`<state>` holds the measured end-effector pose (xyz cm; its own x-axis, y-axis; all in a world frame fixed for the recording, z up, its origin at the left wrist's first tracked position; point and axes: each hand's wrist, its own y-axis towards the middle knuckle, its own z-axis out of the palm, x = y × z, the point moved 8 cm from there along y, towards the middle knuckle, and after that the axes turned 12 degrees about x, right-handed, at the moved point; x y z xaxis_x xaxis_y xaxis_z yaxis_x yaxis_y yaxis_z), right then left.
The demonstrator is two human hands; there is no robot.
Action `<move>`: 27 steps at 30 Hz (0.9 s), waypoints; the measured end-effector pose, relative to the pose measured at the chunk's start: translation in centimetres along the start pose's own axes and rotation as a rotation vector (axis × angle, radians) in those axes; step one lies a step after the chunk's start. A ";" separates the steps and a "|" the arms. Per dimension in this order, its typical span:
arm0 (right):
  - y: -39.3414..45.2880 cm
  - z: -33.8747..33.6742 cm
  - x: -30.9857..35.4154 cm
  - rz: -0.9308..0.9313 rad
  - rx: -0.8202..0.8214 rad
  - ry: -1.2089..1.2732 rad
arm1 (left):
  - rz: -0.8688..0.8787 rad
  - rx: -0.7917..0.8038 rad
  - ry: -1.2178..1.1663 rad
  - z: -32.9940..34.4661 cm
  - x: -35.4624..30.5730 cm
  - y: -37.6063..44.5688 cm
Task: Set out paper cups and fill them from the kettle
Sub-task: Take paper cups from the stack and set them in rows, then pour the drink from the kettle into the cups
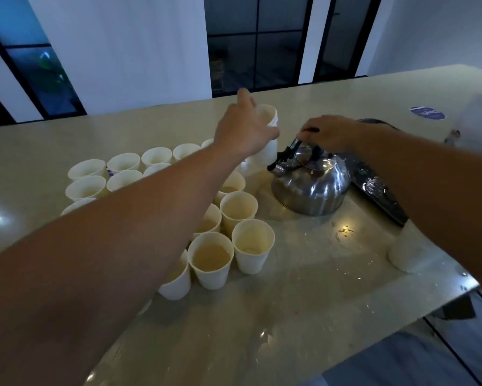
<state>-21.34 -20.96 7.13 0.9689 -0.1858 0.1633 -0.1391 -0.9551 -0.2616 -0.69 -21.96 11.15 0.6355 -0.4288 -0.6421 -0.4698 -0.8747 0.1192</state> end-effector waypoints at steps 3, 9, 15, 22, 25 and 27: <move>0.2 -0.5 -0.1 -0.071 0.003 0.020 | 0.008 0.042 0.061 0.9 0.4 2.0; -0.7 0.2 -1.3 -0.110 0.020 0.208 | -0.040 0.017 0.169 2.2 1.1 5.6; -1.8 0.4 -2.4 -0.130 0.051 0.302 | -0.101 -0.007 0.202 3.5 2.5 7.3; -3.4 0.0 -2.4 -0.131 0.114 0.172 | -0.033 0.303 0.281 9.8 4.0 7.6; -4.5 -0.3 -2.3 -0.141 0.130 0.206 | -0.062 0.425 0.260 11.0 4.7 6.9; -5.0 -0.8 -1.9 -0.162 0.114 0.246 | -0.057 0.528 0.347 11.7 4.8 6.2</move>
<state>-22.64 -16.00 8.89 0.8962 -0.0972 0.4329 0.0500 -0.9474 -0.3162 -7.68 -26.81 -0.05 0.7887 -0.5102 -0.3431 -0.6117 -0.7071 -0.3548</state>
